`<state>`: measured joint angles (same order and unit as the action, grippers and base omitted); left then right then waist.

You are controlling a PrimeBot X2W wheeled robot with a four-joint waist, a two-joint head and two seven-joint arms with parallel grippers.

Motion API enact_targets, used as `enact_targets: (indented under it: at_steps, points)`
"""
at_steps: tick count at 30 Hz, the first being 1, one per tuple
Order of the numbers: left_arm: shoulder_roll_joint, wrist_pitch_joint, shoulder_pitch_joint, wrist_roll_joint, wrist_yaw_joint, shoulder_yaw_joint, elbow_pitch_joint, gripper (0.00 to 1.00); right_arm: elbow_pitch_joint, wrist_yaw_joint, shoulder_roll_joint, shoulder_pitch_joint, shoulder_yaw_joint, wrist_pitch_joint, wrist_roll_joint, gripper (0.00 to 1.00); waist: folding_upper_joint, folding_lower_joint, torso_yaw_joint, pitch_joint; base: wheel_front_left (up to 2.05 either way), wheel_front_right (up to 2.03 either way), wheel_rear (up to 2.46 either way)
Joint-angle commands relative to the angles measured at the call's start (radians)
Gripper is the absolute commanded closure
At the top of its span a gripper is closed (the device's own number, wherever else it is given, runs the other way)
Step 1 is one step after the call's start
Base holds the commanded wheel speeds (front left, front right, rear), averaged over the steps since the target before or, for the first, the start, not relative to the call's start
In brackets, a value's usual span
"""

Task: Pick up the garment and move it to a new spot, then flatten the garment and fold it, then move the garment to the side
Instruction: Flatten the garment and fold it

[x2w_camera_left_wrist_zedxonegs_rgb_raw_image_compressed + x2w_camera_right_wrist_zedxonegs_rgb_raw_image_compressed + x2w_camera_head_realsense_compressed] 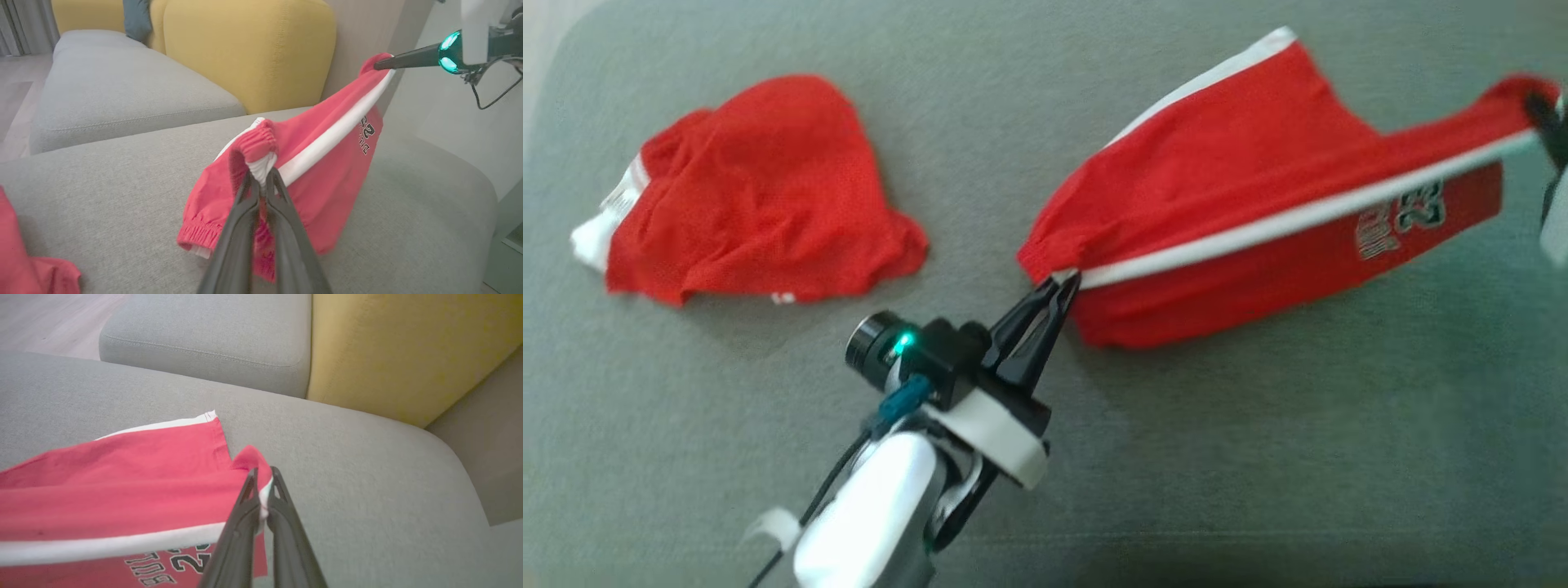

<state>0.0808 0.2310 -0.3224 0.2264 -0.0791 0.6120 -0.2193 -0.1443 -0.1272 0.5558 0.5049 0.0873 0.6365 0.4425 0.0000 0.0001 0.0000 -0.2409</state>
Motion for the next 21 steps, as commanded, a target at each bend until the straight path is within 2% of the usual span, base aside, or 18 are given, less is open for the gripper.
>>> enact_targets:
  at_steps: [1, 13, 21]
  points:
    - [-0.002, 0.012, -0.059, 0.012, 0.004, -0.03, -0.001, 1.0, -0.017, -0.003, 0.045, 0.088, 0.017, 0.011, -0.013, 1.0, 0.0, -0.0001, 0.065, -0.058, 0.0, 0.0, 0.0]
    - [-0.03, 0.029, -0.22, 0.075, 0.007, 0.023, -0.14, 1.0, -0.257, -0.003, 0.056, 0.37, 0.163, -0.02, -0.059, 1.0, 0.0, -0.0001, 0.187, -0.172, 0.0, 0.0, 0.0]
    - [-0.03, 0.03, -0.325, 0.166, 0.052, 0.119, -0.157, 1.0, -0.412, -0.003, 0.062, 0.487, 0.276, -0.068, -0.109, 1.0, 0.0, -0.0001, 0.223, -0.233, 0.0, 0.0, 0.0]
